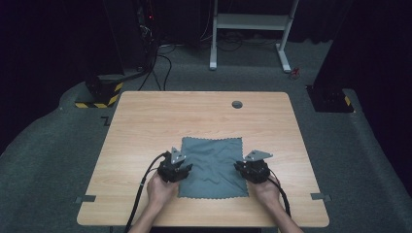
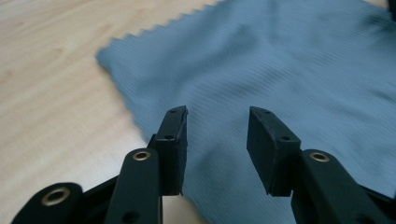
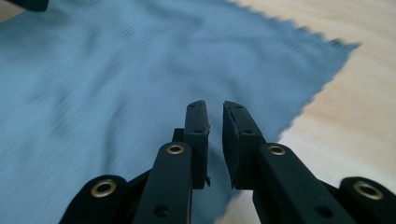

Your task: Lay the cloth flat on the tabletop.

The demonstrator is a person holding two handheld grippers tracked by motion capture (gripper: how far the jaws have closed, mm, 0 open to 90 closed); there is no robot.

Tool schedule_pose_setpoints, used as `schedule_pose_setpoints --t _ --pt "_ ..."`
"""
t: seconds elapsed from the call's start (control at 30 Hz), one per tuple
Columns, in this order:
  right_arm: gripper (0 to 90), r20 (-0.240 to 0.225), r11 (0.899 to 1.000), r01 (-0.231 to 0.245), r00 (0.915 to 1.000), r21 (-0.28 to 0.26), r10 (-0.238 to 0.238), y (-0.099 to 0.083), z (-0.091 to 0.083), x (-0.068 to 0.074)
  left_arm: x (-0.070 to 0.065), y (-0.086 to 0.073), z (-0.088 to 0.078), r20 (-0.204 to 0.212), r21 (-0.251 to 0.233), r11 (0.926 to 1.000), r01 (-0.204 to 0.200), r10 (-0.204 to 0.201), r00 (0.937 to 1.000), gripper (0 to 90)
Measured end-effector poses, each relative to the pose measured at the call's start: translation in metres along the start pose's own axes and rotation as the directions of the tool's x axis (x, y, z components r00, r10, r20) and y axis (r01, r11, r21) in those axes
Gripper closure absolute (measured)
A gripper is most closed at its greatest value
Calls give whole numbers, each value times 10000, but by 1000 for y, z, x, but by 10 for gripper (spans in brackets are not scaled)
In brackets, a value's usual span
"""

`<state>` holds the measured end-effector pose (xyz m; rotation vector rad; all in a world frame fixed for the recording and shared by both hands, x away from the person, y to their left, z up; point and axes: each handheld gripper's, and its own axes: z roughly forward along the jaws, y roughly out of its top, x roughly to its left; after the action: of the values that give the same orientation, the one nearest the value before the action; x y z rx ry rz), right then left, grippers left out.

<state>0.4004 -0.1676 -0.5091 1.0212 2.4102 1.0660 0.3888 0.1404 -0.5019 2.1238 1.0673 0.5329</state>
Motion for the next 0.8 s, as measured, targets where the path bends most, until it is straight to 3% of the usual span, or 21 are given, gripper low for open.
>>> schedule_pose_setpoints --t 0.17,0.27,0.3,0.37,0.5,0.6,0.73,0.8 --pt "794 436 9981 -614 9971 -107 618 16 14 -20 26 17 21 -284 305 9969 723 -714 9970 580" --pt "795 751 9971 -752 9943 -93 756 21 20 -31 40 25 30 -579 373 9931 1110 -1088 9924 587" --pt "788 839 9954 -949 9919 -90 953 24 23 -37 44 26 33 -583 248 9910 1313 -1296 9898 587" --pt "776 961 9918 -1271 9872 -95 1274 27 27 -45 50 29 39 -695 463 9872 1526 -1492 9864 586" --pt "754 1313 9844 -1751 9757 -144 1754 33 37 -59 59 36 52 -972 723 9814 1780 -1707 9805 586" --pt "723 1464 9787 -2053 9683 30 2026 35 43 -64 63 38 56 -953 549 9786 1985 -1928 9766 587" --pt "687 1593 9712 -2370 9582 -230 2376 39 50 -68 61 37 62 -977 763 9807 1801 -1724 9802 602" --pt "680 1817 9737 -2277 9570 -124 2261 38 55 -68 61 38 63 -949 760 9802 1827 -1753 9799 620"
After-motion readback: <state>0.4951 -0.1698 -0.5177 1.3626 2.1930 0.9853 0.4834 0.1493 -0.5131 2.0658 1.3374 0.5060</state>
